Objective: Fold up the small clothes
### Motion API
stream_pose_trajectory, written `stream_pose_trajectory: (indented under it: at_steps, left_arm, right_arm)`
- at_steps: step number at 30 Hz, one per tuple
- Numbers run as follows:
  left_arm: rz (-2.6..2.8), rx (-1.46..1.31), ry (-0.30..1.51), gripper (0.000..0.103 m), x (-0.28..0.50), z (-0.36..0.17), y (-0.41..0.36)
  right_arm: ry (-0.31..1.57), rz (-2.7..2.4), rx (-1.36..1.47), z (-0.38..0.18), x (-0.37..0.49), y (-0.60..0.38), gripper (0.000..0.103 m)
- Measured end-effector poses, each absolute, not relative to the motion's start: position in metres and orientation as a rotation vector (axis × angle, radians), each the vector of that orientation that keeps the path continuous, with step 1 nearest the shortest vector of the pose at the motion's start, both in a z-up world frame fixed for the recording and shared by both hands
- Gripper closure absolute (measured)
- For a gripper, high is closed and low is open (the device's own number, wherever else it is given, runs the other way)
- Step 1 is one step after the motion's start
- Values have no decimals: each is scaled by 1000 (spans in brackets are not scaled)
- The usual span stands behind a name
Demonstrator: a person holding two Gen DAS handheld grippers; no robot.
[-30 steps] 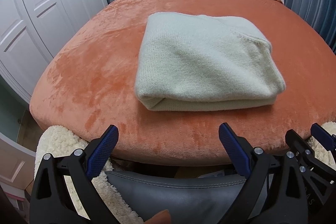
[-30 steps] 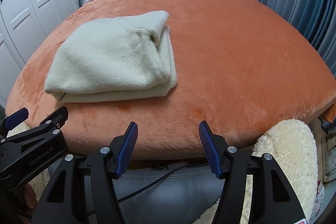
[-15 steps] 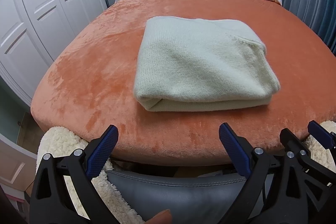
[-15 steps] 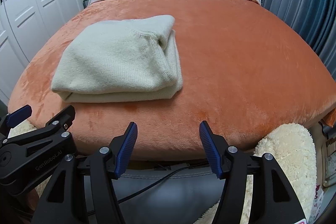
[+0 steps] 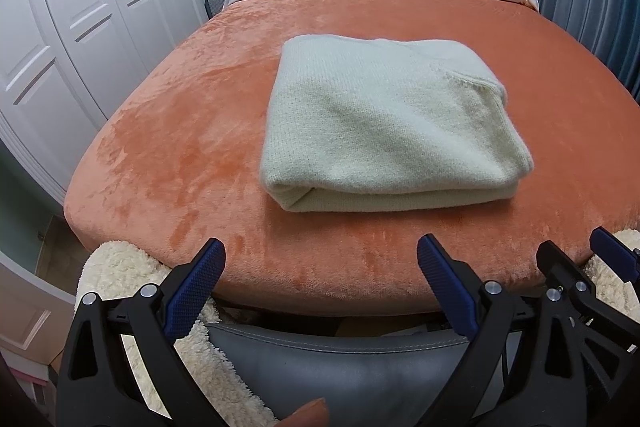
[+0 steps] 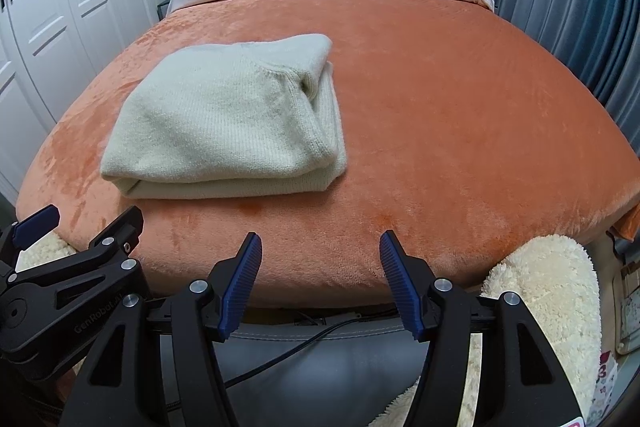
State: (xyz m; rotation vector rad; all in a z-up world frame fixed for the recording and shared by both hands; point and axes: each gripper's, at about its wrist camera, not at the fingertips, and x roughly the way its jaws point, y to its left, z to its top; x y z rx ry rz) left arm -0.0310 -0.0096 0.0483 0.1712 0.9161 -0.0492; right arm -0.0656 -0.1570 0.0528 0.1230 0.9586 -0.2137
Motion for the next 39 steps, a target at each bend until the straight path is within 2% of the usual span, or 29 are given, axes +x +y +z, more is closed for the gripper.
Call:
stream_pose_trajectory:
  at_steps: [39]
  left_arm:
    - [-41,174,939,9,-31,42,-10]
  right_arm:
    - [974,-224,151,50,-66,-154,43]
